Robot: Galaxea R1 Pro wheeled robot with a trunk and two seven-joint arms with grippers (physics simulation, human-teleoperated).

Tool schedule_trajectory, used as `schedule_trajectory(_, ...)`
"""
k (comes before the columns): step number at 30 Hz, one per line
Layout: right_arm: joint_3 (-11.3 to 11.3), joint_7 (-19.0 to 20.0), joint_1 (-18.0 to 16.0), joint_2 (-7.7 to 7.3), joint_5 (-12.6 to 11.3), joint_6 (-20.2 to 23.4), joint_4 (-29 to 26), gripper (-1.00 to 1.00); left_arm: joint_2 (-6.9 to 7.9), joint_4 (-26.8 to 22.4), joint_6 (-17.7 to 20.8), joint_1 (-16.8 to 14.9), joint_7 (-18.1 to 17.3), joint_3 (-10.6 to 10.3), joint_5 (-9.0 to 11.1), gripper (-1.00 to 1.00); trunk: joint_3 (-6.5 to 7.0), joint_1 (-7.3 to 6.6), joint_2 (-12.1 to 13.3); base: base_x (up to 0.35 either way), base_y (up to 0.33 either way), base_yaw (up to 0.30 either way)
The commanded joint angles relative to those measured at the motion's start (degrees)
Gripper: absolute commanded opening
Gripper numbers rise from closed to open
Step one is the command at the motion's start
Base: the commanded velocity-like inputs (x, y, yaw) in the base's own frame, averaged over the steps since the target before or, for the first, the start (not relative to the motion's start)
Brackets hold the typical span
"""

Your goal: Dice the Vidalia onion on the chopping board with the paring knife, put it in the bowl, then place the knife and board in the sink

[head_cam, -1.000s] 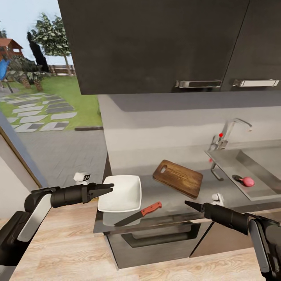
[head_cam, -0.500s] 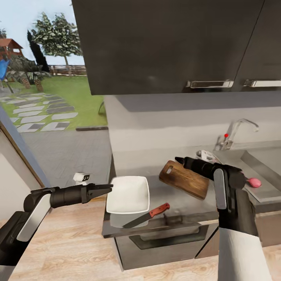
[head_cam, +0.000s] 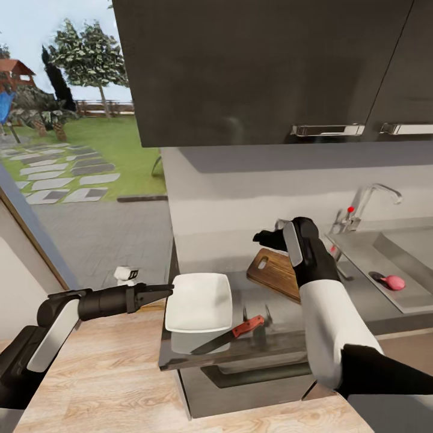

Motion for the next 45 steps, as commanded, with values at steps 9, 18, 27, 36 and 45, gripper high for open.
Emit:
schedule_trajectory(9, -7.1, -6.5, -2.3, 0.62, -0.7, 0.1, 2.1, 1.00, 0.04, 0.2, 0.5, -0.1, 0.1, -0.1, 0.2, 1.00, -0.13, 0.04, -0.1, 0.089, 0.078, 0.000)
schedule_trajectory(18, -15.7, -10.1, -2.4, 0.71, -0.8, 0.1, 2.0, 1.00, 0.12, 0.6, 0.5, -0.1, 0.0, -0.1, 0.3, 1.00, -0.13, 0.04, -0.1, 0.243, 0.181, 0.000)
schedule_trajectory(27, -22.8, -11.8, -2.4, 0.81, -0.8, 0.1, 2.0, 1.00, 0.20, 0.9, 0.5, -0.1, 0.0, 0.0, 0.3, 1.00, -0.13, 0.04, -0.1, 0.057, 0.090, 0.000)
schedule_trajectory(36, -26.6, -11.8, -2.4, 0.52, -0.8, 0.1, 2.0, 1.00, 0.19, 1.0, 0.6, -0.1, 0.0, 0.0, 0.3, 1.00, -0.13, 0.04, -0.1, 0.001, 0.049, 0.000)
schedule_trajectory(45, -26.9, -11.9, -2.4, 0.56, -0.7, 0.1, 1.9, 1.00, 0.20, 1.0, 0.6, -0.1, 0.0, -0.1, 0.3, 1.00, -0.13, 0.04, -0.1, 0.000, 0.111, 0.000)
